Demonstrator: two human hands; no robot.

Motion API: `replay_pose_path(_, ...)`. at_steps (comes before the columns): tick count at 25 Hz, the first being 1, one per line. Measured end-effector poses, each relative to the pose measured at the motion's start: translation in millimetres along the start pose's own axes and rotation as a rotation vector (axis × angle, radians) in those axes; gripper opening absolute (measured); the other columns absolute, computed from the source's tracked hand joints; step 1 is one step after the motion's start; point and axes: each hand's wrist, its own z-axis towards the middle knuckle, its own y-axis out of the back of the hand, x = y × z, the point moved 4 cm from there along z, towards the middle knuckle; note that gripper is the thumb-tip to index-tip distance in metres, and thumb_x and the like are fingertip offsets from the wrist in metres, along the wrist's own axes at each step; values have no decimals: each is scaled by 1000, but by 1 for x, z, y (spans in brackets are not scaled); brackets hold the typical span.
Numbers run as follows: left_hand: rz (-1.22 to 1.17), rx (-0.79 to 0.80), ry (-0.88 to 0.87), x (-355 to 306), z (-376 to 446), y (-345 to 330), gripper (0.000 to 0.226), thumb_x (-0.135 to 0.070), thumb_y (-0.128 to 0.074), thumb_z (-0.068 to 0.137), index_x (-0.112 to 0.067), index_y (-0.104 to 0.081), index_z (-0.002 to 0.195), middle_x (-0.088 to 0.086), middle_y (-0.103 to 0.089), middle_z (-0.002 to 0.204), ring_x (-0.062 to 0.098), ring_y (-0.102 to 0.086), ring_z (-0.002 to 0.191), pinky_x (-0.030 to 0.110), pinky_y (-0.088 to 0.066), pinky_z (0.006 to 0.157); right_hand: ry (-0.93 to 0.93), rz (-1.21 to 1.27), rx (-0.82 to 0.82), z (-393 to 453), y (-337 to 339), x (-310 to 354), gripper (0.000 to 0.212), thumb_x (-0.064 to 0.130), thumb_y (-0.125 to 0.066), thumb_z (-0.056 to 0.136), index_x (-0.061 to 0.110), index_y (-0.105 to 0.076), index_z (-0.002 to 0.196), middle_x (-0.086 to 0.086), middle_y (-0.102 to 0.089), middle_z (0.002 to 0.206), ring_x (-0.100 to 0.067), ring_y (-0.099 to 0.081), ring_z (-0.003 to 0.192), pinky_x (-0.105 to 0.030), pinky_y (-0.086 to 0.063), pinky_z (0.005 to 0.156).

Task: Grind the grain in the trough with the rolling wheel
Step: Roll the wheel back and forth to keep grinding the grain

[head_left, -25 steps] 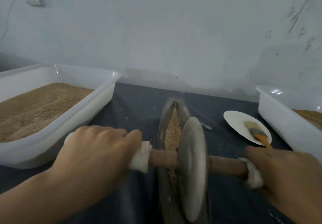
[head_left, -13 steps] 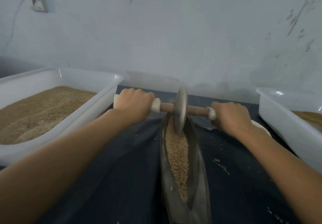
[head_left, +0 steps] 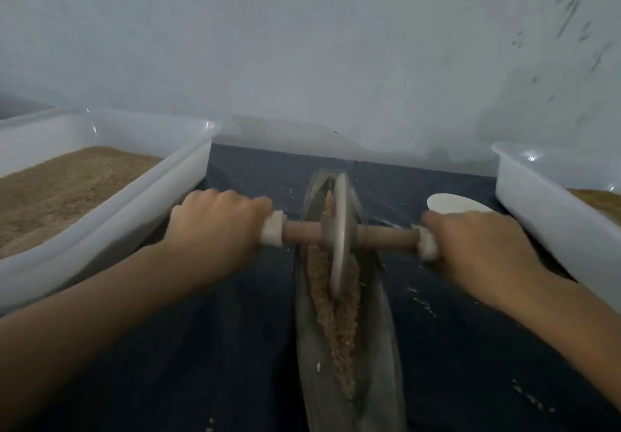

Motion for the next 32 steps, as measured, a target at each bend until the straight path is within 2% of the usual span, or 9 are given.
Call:
replay_pose_path(2, -28, 3, 99, 9, 46, -16, 15, -39, -58, 83, -29, -46, 85, 0, -64, 86, 28, -63, 80, 32, -37, 62, -114, 20, -13, 55, -2, -2, 18, 36, -65, 79, 28, -51, 87, 0, -59, 71, -31, -57, 64, -31, -35, 52)
replay_pose_path(6, -105, 48, 97, 12, 72, -13, 9, -36, -54, 86, -28, -51, 87, 5, -65, 95, 30, -61, 87, 34, -40, 68, -130, 54, 29, 87, -5, -6, 15, 37, -61, 82, 24, -55, 88, -8, -66, 89, -33, -62, 81, -33, -38, 60)
replay_pose_path(10, -42, -66, -89, -10, -16, 15, 37, -41, -68, 71, -32, -33, 75, -6, -52, 66, 20, -52, 56, 29, -31, 51, 57, 90, -42, -11, 14, 10, 40, 37, -69, 60, 32, -30, 64, 12, -29, 52, -18, -36, 44, -23, -21, 43)
replay_pose_path(13, -98, -239, -243, -11, -64, 46, 54, -30, -79, 47, -29, -31, 70, -9, -38, 48, 16, -35, 35, 21, -23, 40, 165, 242, -140, -53, 42, 11, 51, 36, -81, 32, 35, -40, 63, 23, -8, 53, -12, -24, 36, -15, -22, 38)
replay_pose_path(15, -71, -118, -217, -9, -59, 42, 49, -32, -76, 51, -30, -31, 72, -9, -38, 50, 15, -36, 36, 21, -22, 41, 126, 261, -65, -50, 42, 16, 50, 36, -83, 35, 33, -41, 62, 22, -8, 52, -13, -29, 35, -16, -22, 38)
replay_pose_path(24, 21, -2, 89, 6, 97, -6, 19, -30, -56, 85, -22, -59, 102, 11, -64, 100, 36, -61, 91, 36, -38, 68, -151, 135, 23, 109, -14, 0, 15, 29, -61, 83, 19, -57, 94, -12, -65, 90, -33, -60, 79, -33, -39, 60)
replay_pose_path(27, -43, 24, 5, -5, 46, 3, 14, -34, -60, 82, -28, -50, 89, 3, -63, 88, 30, -60, 78, 33, -39, 65, -73, 176, 98, 49, -10, 9, 22, 37, -64, 79, 27, -44, 81, -3, -58, 75, -30, -58, 70, -33, -39, 56)
replay_pose_path(30, -87, -108, -143, -16, -46, 36, 40, -35, -74, 62, -31, -37, 77, -8, -49, 62, 17, -45, 49, 29, -38, 48, 82, 221, -196, -28, 34, 25, 28, 31, -69, 56, 26, -43, 63, 15, -23, 54, -18, -43, 38, -16, -15, 50)
replay_pose_path(32, -160, -235, -205, -12, -76, 54, 42, -33, -73, 54, -29, -37, 74, -9, -40, 55, 16, -38, 41, 28, -37, 43, 110, 324, -208, -49, 45, 22, 24, 33, -67, 45, 24, -48, 57, 15, -25, 55, -22, -49, 37, -19, -30, 55)
